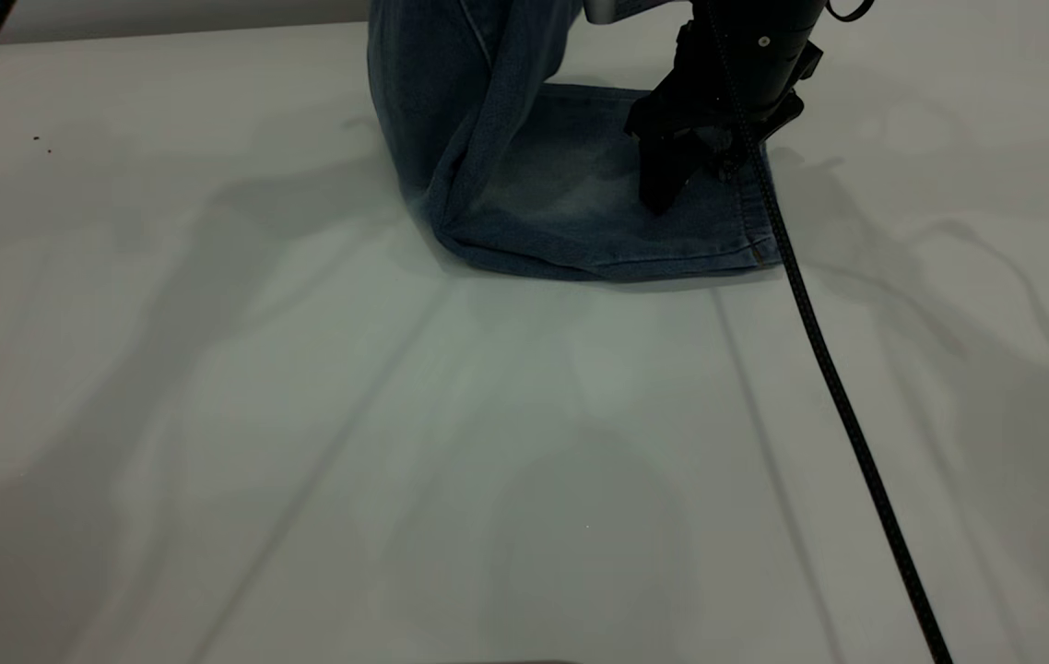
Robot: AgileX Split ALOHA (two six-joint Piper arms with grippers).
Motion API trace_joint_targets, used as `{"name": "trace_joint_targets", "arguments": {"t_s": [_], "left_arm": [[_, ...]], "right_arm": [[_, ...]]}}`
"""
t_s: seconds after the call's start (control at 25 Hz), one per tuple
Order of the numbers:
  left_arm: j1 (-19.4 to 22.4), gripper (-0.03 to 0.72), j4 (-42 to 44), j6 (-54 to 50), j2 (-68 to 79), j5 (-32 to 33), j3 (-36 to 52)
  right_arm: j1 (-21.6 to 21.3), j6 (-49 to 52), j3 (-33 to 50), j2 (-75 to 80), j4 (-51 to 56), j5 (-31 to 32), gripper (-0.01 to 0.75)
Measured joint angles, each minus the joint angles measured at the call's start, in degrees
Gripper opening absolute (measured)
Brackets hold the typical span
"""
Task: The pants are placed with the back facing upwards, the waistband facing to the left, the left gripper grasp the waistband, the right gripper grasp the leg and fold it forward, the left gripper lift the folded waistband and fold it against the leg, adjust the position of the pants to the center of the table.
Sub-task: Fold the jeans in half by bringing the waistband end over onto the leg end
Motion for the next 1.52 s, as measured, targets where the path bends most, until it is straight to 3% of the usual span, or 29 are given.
{"name": "trace_joint_targets", "arguments": {"t_s": [0.28,0.56,0.8,1.08,1.2,1.32,1.44,1.52], "left_arm": [[0.00,0.055,-0.07,0.00,0.00,0.00,-0.07],[-0.81,0.055,1.04,0.14,0.00,1.39,-0.38],[-6.50,0.055,4.13,0.14,3.61,0.23,-0.63],[-11.81,0.066,4.68,0.14,11.82,-7.26,-0.63],[-13.28,0.123,4.67,1.30,14.29,-11.41,-0.63],[-13.67,0.259,4.61,2.84,14.54,-12.59,-0.90],[-13.38,0.410,6.96,2.49,13.17,-9.69,-2.50],[-13.25,0.482,12.98,0.26,11.24,-5.54,-3.84]], "right_arm": [[-2.83,1.17,-2.20,-3.28,-3.57,3.47,0.477],[-12.91,4.29,-6.66,-12.48,-4.76,6.63,0.477],[-19.46,4.91,-7.32,-16.41,-1.73,7.93,0.477],[-20.55,4.91,-7.50,-18.43,2.05,8.69,0.477],[-20.55,4.85,-7.50,-18.48,3.19,9.07,0.477],[-20.55,4.71,-7.50,-18.48,4.12,9.64,0.477],[-20.55,4.67,-7.50,-18.50,4.46,10.17,0.477],[-20.55,4.67,-7.50,-18.50,4.52,10.28,0.477]]}}
